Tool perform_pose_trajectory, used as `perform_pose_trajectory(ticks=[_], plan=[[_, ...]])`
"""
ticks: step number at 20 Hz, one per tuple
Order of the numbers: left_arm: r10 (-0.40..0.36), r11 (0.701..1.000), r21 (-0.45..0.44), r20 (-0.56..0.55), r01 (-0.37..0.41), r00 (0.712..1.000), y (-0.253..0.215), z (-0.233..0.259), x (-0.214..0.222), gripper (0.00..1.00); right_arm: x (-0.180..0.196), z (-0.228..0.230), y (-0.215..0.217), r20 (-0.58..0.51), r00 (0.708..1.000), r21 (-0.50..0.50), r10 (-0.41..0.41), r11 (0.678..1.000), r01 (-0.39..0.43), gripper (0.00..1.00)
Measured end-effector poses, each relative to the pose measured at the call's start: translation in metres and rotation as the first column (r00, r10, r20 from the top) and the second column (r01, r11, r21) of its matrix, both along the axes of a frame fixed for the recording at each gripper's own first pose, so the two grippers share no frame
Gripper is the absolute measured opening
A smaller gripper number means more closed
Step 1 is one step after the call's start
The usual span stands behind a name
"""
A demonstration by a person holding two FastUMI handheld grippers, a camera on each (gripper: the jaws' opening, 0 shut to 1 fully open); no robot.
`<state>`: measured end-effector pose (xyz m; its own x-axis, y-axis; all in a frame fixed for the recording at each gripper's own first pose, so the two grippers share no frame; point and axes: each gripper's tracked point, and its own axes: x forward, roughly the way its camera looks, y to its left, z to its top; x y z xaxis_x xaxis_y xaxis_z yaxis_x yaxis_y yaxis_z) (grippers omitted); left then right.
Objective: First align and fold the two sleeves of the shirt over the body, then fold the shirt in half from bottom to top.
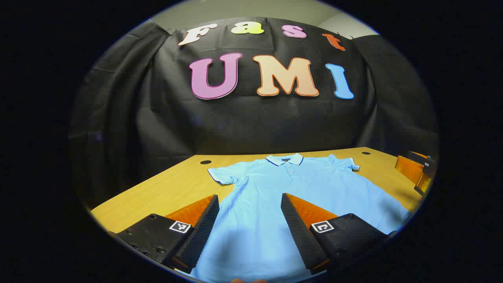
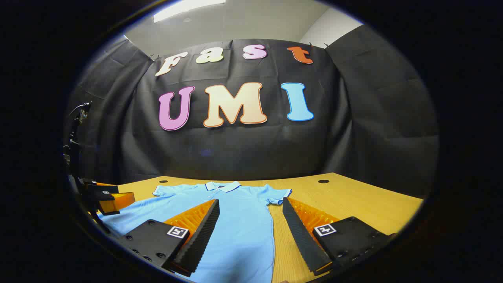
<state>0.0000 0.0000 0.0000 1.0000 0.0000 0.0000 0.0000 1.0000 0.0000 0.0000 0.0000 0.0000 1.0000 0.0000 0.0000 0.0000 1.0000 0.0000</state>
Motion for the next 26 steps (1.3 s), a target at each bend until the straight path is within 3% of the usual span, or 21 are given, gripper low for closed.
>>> perform_pose_trajectory(ticks=[6,17,26], plan=[[-0.003,1.000,0.000,-0.007,0.003,1.000,-0.001,-0.003,0.003,0.95,0.005,-0.003,-0.008,-0.023,1.000,-0.049,-0.005,0.999,0.004,1.00],[0.006,1.000,-0.021,0.006,-0.006,1.000,0.004,0.000,0.004,0.95,0.013,0.004,0.006,-0.047,0.997,-0.030,0.063,0.997,-0.064,1.00],[0.018,0.999,-0.042,0.021,-0.017,1.000,0.006,0.001,0.003,0.95,0.052,0.037,0.012,-0.100,0.988,-0.046,0.117,0.991,-0.122,0.99]])
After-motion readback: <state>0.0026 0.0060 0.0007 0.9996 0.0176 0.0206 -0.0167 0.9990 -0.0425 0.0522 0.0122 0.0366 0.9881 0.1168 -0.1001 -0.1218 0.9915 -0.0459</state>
